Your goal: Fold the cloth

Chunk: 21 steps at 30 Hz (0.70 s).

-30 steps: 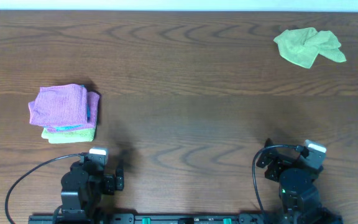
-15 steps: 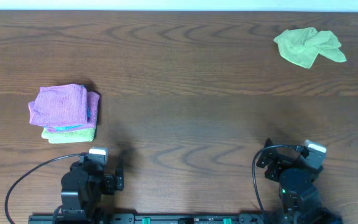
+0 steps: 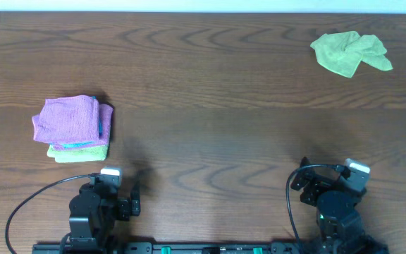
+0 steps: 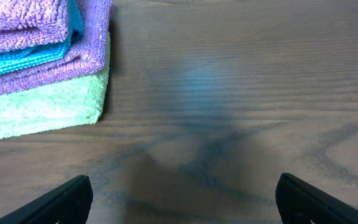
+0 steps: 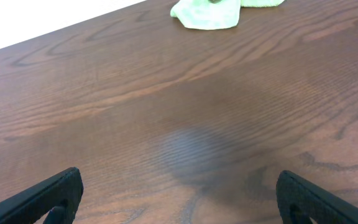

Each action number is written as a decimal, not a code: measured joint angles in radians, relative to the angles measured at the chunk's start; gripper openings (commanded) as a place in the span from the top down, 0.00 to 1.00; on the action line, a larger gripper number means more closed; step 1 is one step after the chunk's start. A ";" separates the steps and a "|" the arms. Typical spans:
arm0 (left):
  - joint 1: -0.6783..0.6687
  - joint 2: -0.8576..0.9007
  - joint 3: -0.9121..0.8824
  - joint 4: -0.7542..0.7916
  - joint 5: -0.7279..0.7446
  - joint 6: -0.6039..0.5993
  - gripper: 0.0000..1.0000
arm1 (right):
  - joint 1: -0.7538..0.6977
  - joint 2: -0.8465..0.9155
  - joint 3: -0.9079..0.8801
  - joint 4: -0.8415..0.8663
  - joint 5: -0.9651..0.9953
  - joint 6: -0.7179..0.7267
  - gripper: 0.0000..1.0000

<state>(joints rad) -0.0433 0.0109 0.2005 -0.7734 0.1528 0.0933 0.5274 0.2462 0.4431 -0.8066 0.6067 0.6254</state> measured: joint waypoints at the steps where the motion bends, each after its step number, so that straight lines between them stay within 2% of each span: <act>1: 0.000 0.000 0.000 0.000 0.000 0.000 0.05 | 0.000 0.000 0.000 0.000 0.000 0.000 0.01; 13: 0.000 0.000 0.000 0.000 0.000 0.000 0.05 | -0.049 0.000 0.000 -0.093 -0.013 -0.020 0.01; 15: 0.000 0.000 0.000 0.000 0.000 0.000 0.05 | -0.082 0.000 -0.001 -0.086 -0.041 -0.066 0.01; 21: 0.000 0.000 0.000 0.000 -0.001 0.000 0.05 | -0.220 0.000 -0.008 -0.029 -0.222 -0.346 0.01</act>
<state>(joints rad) -0.0433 0.0109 0.2005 -0.7738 0.1520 0.0933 0.3073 0.2462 0.4347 -0.8360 0.3847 0.2794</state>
